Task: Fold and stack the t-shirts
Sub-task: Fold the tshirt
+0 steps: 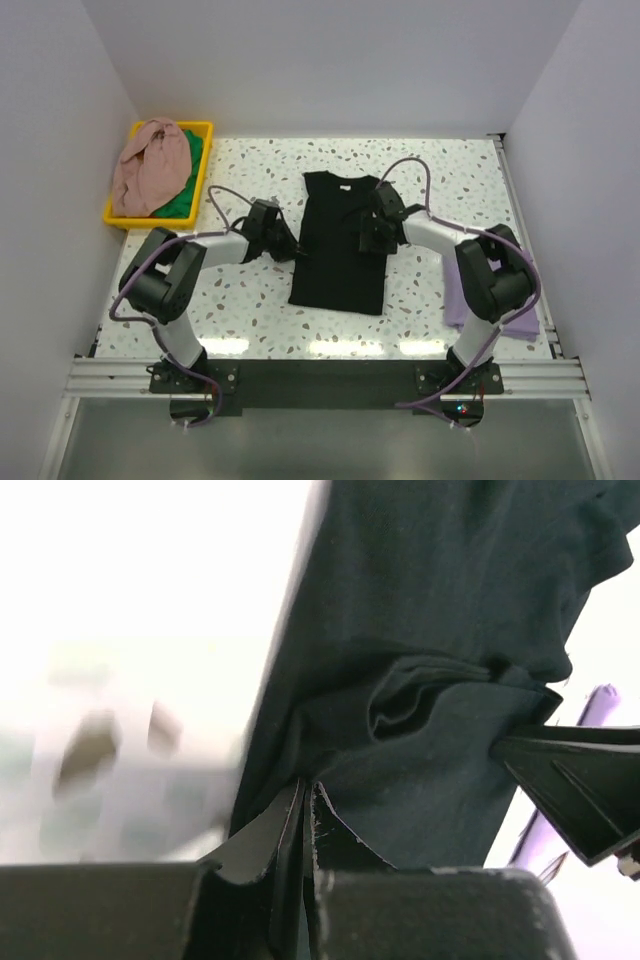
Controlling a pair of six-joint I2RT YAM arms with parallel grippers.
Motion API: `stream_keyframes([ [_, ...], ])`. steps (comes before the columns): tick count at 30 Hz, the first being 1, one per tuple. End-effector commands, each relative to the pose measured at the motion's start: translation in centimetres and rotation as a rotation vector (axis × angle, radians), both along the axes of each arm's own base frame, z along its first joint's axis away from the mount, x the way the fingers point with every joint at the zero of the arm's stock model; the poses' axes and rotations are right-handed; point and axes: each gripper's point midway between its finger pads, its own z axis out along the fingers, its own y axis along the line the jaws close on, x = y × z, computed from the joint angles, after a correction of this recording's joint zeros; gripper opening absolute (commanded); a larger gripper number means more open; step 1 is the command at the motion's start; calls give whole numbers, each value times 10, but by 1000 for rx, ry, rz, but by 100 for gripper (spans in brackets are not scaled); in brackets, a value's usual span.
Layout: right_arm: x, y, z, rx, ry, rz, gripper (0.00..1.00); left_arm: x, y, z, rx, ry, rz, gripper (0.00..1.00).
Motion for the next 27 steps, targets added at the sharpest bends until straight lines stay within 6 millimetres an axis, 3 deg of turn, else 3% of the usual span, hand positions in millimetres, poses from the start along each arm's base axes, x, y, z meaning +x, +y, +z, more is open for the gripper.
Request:
stream_keyframes([
  [1, -41, -4, -5, -52, 29, 28, 52, -23, 4, 9, 2, -31, 25, 7],
  [3, -56, 1, 1, -30, 15, 43, 52, -35, 2, 18, -2, -53, 21, 7],
  [5, -76, 0, -2, -29, 30, 56, 52, -54, 7, 11, 17, -38, 19, 7],
  [9, -95, 1, 10, 5, 17, 66, 52, -73, 15, 18, 5, -43, 6, 8],
  [12, -97, -1, 33, 23, -25, 60, 53, -75, 15, 31, -4, -75, -14, 11],
  [13, -92, 0, 52, 39, -67, 58, 55, -72, 14, 37, -10, -92, -17, 12],
  [15, -79, 2, 73, 45, -140, 58, 59, -63, 9, 50, -12, -131, -34, 14],
  [16, -61, 11, 95, 74, -214, 56, 61, -58, 8, 53, -7, -143, -36, 14],
  [17, -49, 14, 101, 60, -241, 79, 61, -54, 6, 56, -3, -157, -46, 14],
  [20, 0, 43, 122, 70, -311, 151, 62, -36, -1, 53, 12, -154, -53, 15],
  [21, 23, 59, 148, 101, -378, 167, 61, -27, -5, 59, 6, -172, -54, 15],
  [22, 35, 68, 152, 107, -397, 188, 61, -19, -4, 59, 14, -176, -41, 15],
  [23, 49, 78, 131, 78, -375, 232, 61, -15, -5, 50, 21, -157, -39, 15],
  [24, 60, 87, 131, 84, -388, 250, 61, -6, -9, 54, 14, -169, -35, 15],
  [25, 81, 98, 146, 103, -429, 258, 60, 0, -8, 53, 17, -168, -27, 15],
  [26, 89, 109, 144, 111, -429, 301, 59, 3, -9, 49, 18, -159, -30, 14],
  [27, 99, 117, 115, 88, -383, 317, 58, 9, -10, 44, 24, -148, -31, 14],
])
